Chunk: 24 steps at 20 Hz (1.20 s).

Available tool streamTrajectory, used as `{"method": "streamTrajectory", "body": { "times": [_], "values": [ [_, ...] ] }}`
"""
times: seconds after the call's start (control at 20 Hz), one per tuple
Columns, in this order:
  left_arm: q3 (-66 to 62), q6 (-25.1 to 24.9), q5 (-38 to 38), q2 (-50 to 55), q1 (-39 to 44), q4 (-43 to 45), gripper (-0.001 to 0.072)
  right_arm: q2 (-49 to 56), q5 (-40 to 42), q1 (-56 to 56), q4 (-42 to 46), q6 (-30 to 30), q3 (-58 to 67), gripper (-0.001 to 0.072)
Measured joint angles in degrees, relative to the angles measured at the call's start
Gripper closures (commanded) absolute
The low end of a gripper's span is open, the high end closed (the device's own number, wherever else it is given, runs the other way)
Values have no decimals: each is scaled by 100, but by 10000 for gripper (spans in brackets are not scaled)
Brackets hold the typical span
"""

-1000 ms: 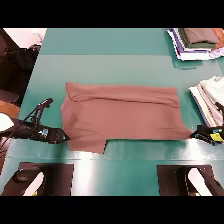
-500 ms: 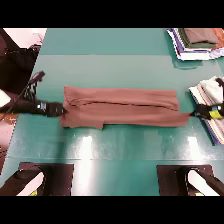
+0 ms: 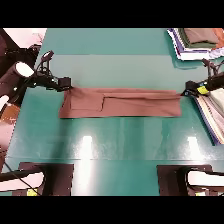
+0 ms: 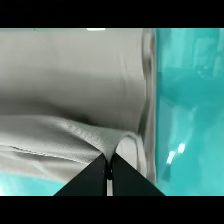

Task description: Fold the shirts.

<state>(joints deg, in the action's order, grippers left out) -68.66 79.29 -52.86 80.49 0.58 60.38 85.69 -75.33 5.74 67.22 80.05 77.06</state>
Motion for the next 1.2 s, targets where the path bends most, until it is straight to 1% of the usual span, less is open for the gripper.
{"method": "streamTrajectory", "body": {
  "times": [0.05, 0.1, 0.15, 0.2, 0.25, 0.3, 0.35, 0.4, 0.45, 0.55, 0.6, 0.65, 0.75, 0.85, 0.95, 1.0, 1.05, 1.15, 1.2],
  "values": [
    [-61, -9, 122, 107, 0, 11, 185, 223, 22, -2, -133, 2, 195, 535],
    [-114, -9, 225, 184, -7, 7, 58, 437, 42, -7, -278, 11, 385, 359],
    [-162, -9, 321, 245, -9, -2, 58, 621, 59, -11, -431, 11, 560, 252],
    [-216, -11, 363, 291, -7, -17, 58, 802, 83, -13, -608, 11, 750, 252],
    [-280, -13, 378, 313, 0, -28, 88, 946, 83, -11, -710, 11, 918, 252],
    [-365, -13, 365, 328, 0, -39, 269, 1056, 74, 13, -820, 9, 1060, 253],
    [-459, -13, 293, 334, -2, -39, 471, 1132, 4, 59, -896, -39, 1169, 253],
    [-568, -15, 146, 337, -7, -39, 600, 1169, -125, 118, -935, -116, 1211, 252],
    [-662, -20, -20, 341, -4, -48, 664, 1172, -249, 186, -988, -208, 1185, 253],
    [-793, -26, -358, 345, 0, -81, 670, 1088, -505, 374, -1034, -448, 960, 244],
    [-833, -26, -492, 345, -2, -103, 670, 1034, -588, 490, -1064, -575, 787, 146],
    [-857, -26, -595, 345, -2, -142, 670, 992, -651, 601, -1097, -675, 616, 81],
    [-890, -26, -761, 350, 0, -269, 671, 981, -726, 855, -1202, -841, 267, 83],
    [-905, -26, -844, 354, 57, -363, 671, 1084, -785, 1073, -1486, -1010, -11, 91],
    [-914, -26, -892, 361, 186, -424, 671, 1248, -826, 1198, -1757, -1130, -225, 121],
    [-918, -26, -887, 369, 264, -450, 672, 1322, -835, 1209, -1843, -1182, -295, 121],
    [-918, -26, -887, 385, 350, -452, 679, 1390, -868, 1193, -1937, -1237, -350, 164],
    [-918, -26, -835, 428, 511, -492, 680, 1488, -855, 1084, -2017, -1335, -417, 418],
    [-918, -24, -822, 463, 584, -494, 681, 1515, -800, 1036, -2009, -1397, -433, 532]
  ]
}}
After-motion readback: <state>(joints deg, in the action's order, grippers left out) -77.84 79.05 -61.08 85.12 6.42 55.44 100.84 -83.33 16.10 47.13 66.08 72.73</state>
